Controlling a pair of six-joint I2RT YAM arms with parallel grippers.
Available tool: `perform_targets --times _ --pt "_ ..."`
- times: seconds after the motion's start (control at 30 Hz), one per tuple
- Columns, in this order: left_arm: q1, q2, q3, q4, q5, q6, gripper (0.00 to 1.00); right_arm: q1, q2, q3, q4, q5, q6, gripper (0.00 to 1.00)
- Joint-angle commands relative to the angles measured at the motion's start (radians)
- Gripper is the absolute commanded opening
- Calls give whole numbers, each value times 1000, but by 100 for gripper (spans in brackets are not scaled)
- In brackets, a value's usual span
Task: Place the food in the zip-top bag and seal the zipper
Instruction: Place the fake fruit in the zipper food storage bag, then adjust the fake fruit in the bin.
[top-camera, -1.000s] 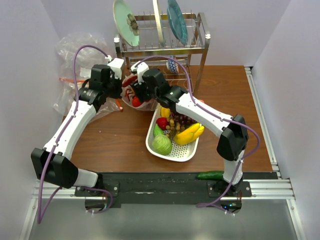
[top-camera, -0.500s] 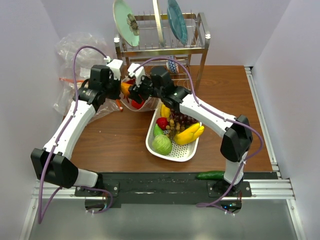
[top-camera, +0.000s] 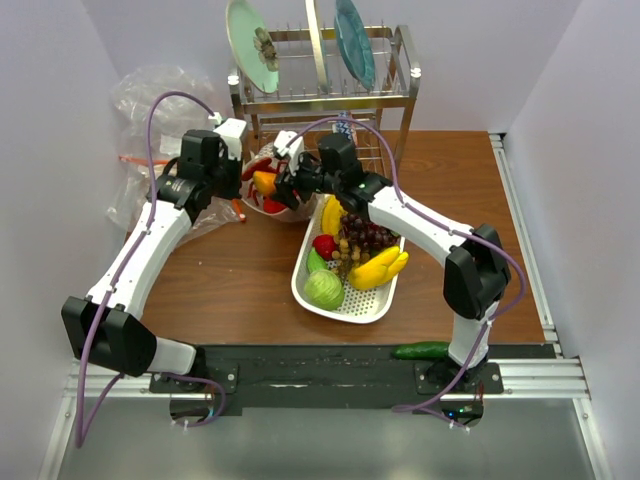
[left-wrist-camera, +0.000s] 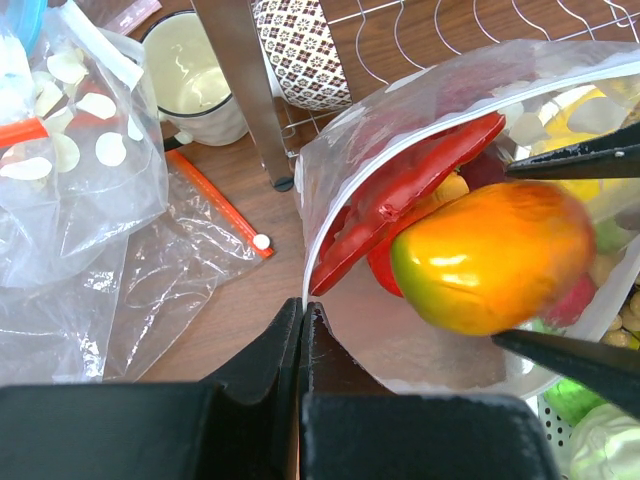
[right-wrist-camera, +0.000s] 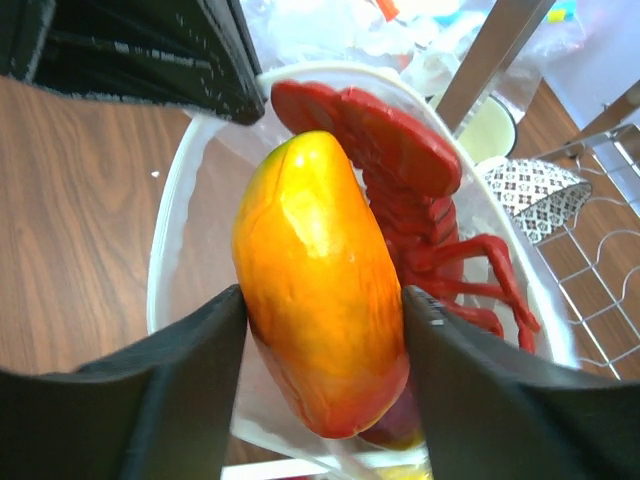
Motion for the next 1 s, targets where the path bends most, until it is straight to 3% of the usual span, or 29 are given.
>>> perform_targets --times 0.0,0.13,0.43,0.6,0.77,0.83,0.9,0.97 --pt "-2 -24 55 30 11 -11 0 3 -73 14 -63 35 -24 75" --pt "-2 -19 59 29 14 -11 0 5 -97 52 -159 85 -10 83" --pt "-2 -16 62 24 9 -11 0 3 -185 95 -310 109 69 78" --pt "-2 -10 67 27 18 -11 0 5 -324 -72 -295 91 221 66" --pt "-2 -17 61 35 17 5 0 5 -461 -272 -374 79 384 66" --pt "-2 -22 53 47 24 6 0 9 -508 -322 -435 77 420 73" --pt "-2 -31 42 56 27 5 0 26 -530 -385 -471 92 442 90" --pt "-2 -34 39 64 29 5 0 43 -542 -414 -529 127 454 91"
